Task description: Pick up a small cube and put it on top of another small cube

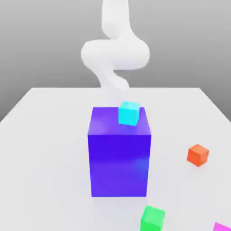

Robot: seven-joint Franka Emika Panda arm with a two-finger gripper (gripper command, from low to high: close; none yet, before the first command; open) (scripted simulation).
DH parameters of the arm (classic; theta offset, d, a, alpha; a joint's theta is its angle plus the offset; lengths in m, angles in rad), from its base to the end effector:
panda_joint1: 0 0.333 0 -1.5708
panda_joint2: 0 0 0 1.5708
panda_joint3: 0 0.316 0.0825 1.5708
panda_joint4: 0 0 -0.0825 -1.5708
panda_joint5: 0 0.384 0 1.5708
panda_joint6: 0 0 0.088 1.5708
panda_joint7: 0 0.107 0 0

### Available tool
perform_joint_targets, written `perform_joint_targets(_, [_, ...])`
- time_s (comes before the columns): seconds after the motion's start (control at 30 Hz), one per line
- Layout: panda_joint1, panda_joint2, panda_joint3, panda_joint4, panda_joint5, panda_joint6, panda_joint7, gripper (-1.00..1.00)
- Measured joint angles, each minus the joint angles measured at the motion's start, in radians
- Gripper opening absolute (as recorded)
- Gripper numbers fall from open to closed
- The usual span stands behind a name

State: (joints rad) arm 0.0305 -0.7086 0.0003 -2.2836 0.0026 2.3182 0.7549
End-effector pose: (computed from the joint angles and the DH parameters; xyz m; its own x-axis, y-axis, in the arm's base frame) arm 0.3784 0.0118 0.6883 0.5571 -0.6696 0.4912 -0.4820 -0.7424 -0.4654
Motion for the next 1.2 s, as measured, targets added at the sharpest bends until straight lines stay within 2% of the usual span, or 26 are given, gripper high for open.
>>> perform_joint_targets(0.6, [0.172,0.659,0.060,0.119,0.011,0.131,-0.320,0.00])
perform_joint_targets(1.07, [0.281,1.169,0.117,0.211,-0.095,0.231,-0.487,0.00])
perform_joint_targets(1.2, [0.304,1.314,0.100,0.244,-0.121,0.323,-0.484,0.00])
